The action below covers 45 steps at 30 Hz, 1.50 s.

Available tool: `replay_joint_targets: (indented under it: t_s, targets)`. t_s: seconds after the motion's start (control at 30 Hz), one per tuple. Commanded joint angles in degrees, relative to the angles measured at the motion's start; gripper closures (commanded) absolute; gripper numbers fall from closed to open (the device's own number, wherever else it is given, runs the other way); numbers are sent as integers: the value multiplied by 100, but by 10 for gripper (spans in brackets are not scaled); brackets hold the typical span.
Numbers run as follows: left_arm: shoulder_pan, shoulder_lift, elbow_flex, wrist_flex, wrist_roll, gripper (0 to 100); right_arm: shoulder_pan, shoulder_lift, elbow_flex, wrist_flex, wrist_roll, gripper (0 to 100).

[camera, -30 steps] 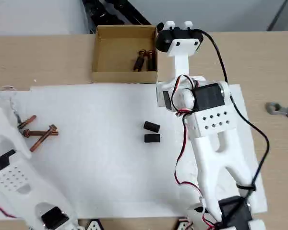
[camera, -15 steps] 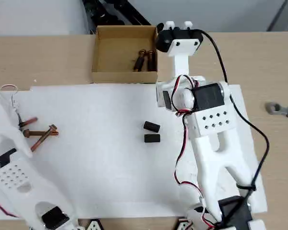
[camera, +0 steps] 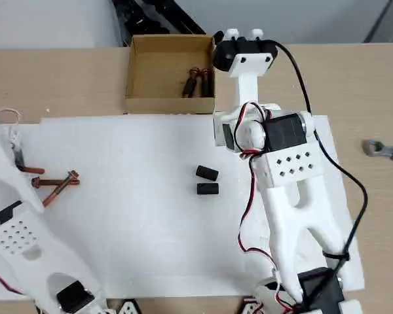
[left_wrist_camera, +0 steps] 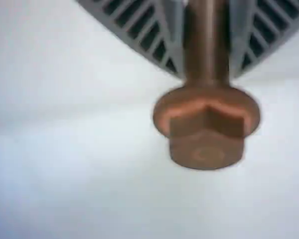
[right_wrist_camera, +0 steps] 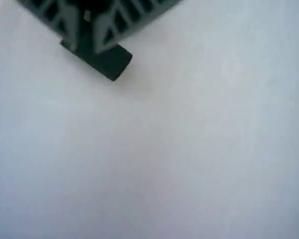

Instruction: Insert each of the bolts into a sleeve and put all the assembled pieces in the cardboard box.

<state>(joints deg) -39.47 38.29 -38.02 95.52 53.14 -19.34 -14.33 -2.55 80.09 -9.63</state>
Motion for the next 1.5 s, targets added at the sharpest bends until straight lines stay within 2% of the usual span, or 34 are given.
replay_joint_targets:
  t_s: [0.0, 0.23, 0.47, 0.67, 0.77, 0.9, 1.13, 1.27, 1.47]
  targets:
    - [35, -79, -1279, 501, -413, 995, 22, -189, -229, 40, -62, 995]
    - [229, -79, -2686, 501, -1486, 995, 48, -198, -229, 391, -62, 995]
    - [1345, -185, -3503, 501, -3270, 995, 321, -189, -229, 1376, -70, 995]
    - [2338, -1011, -3503, 501, -4185, 995, 1156, -259, -229, 1578, 255, 995]
    - [2585, -1468, -3477, 501, -4369, 995, 1385, -330, -229, 1604, 431, 995]
    - [2602, -2189, -2897, 501, -4457, 995, 1288, -954, 193, 1613, 563, 995]
    - [2752, -3886, -1095, 501, -4554, 995, 1130, -2756, 2171, 1578, 1108, 995]
    - [2813, -5169, 22, 492, -4554, 995, 1147, -3644, 2778, 1578, 1380, 995]
    - [3174, -7068, 1780, 484, -4563, 995, 1341, -3960, 3200, 1191, 2233, 995]
